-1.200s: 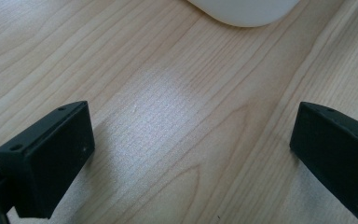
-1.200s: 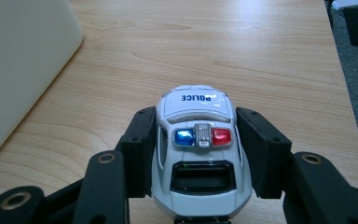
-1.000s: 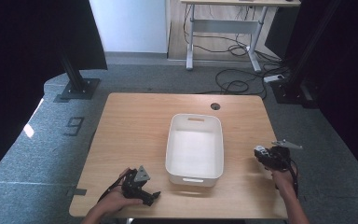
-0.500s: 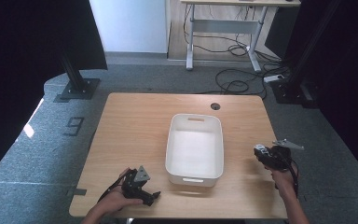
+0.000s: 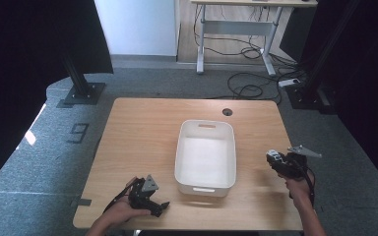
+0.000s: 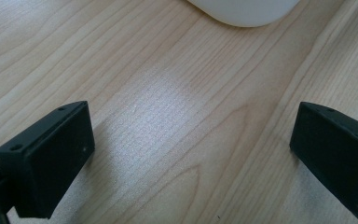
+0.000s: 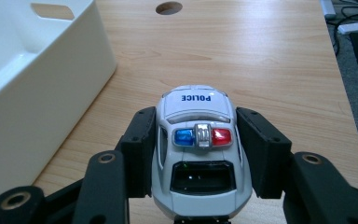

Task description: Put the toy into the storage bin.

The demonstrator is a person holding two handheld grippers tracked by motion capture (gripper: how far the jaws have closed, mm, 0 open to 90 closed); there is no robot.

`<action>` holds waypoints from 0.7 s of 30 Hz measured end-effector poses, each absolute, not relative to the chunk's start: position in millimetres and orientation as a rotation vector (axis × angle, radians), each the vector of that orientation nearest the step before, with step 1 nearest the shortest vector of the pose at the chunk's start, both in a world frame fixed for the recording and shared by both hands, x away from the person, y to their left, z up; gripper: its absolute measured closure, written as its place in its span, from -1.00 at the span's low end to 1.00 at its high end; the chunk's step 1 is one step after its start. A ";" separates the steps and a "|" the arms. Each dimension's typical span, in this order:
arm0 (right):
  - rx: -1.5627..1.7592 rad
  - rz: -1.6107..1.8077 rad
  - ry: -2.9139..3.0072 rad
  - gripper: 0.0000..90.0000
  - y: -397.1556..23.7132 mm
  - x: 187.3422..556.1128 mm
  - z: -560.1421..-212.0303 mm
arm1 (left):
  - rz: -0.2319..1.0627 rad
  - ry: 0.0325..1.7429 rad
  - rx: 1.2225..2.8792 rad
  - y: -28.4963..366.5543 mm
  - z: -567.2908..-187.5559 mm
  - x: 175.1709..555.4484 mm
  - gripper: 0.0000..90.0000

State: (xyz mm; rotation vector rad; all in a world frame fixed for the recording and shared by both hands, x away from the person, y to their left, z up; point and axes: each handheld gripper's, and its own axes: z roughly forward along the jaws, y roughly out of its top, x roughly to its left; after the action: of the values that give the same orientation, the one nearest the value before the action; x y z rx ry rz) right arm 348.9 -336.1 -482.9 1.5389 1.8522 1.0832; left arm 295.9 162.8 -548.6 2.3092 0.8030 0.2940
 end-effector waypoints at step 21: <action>1.523 1.142 1.824 0.11 -331.4 344.0 -468.5 | 0.294 0.803 2.310 162.8 -548.6 295.9 -1.00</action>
State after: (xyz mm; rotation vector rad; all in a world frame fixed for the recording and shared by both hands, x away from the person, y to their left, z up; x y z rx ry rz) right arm 344.0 -331.4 -468.5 1.5228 1.8240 1.1422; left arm 295.9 162.8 -548.6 2.3097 0.8034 0.2940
